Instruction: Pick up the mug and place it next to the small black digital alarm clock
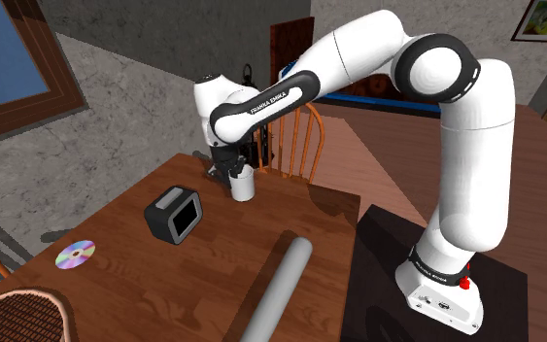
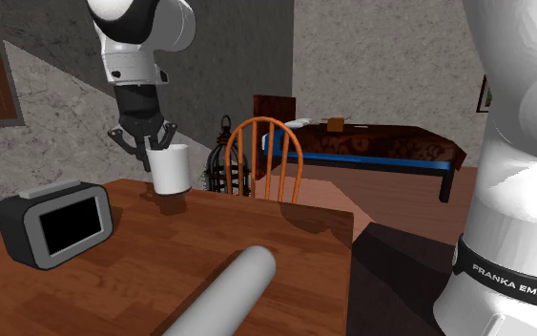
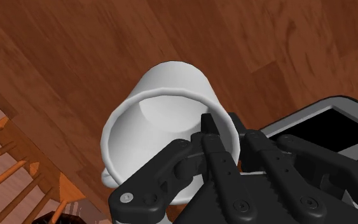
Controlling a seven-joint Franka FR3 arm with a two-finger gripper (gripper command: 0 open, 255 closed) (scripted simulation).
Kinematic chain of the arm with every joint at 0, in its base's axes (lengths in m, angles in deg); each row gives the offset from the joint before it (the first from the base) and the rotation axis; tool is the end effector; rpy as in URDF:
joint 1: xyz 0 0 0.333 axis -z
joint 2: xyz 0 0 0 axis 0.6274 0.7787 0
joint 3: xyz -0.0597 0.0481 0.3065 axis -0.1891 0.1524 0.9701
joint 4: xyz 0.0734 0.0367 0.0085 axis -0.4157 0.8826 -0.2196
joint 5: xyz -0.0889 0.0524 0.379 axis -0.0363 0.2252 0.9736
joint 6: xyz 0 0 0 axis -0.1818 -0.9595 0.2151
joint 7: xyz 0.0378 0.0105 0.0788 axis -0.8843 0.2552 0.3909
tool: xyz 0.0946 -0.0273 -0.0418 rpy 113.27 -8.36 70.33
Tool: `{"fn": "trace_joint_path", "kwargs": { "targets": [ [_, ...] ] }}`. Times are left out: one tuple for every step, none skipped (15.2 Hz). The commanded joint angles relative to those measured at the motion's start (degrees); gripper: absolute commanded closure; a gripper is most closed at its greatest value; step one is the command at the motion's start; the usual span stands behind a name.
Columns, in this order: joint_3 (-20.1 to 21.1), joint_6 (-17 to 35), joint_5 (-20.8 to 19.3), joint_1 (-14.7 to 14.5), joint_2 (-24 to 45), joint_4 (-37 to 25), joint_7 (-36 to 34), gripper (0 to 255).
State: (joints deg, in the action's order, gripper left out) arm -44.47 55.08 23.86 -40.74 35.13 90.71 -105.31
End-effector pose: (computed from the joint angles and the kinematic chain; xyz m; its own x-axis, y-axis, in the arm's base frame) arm 0.6038 0.2145 0.3671 0.9799 -0.1988 -0.0145 -0.1974 -0.9780 0.0673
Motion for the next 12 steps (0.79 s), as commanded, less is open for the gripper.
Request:
{"fn": "trace_joint_path", "kwargs": {
  "targets": [
    [-0.1, 1.3, -0.3, -0.1, 0.7, 0.7, -0.2, 255],
    [-0.2, 2.0, -0.5, -0.1, 1.0, 1.0, -0.4, 255],
    [-0.3, 2.6, -0.7, -0.1, 1.4, 1.3, -0.5, 255],
    [-0.4, 3.2, -0.9, -0.2, 1.7, 1.6, -0.6, 255],
    [-0.4, 3.8, -1.0, -0.2, 2.1, 1.8, -0.8, 255],
    [-0.5, 4.4, -1.2, -0.3, 2.5, 2.1, -0.9, 255],
    [-0.6, 5.0, -1.4, -0.3, 2.8, 2.4, -1.1, 255],
    [-0.7, 5.6, -1.6, -0.4, 3.2, 2.6, -1.2, 255],
    [-0.8, 6.2, -1.8, -0.5, 3.6, 2.8, -1.4, 255],
    [-0.9, 6.8, -2.0, -0.5, 4.1, 3.0, -1.5, 255],
    [-1.0, 7.4, -2.2, -0.6, 4.5, 3.2, -1.7, 255],
    [-1.1, 8.0, -2.4, -0.7, 4.9, 3.4, -1.8, 255]
  ]
}}
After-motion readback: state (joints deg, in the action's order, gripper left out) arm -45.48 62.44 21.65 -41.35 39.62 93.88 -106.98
